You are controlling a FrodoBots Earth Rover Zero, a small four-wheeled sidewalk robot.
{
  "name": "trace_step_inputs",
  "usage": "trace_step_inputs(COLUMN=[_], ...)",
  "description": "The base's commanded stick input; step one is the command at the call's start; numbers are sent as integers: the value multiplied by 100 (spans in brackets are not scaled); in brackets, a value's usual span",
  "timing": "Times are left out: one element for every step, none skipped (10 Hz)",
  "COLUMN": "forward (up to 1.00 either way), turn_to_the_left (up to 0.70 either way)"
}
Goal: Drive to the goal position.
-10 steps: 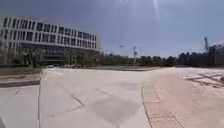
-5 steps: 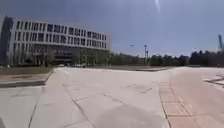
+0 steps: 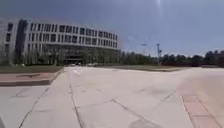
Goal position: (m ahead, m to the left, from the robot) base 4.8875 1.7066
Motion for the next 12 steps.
trace_step_inputs(forward=[84, 84, 84, 84, 84, 84, 84, 84, 84, 84, 84, 84], turn_to_the_left=[16, 0, 0, 0, 0, 0, 12, 25, 33, 33, 16, 0])
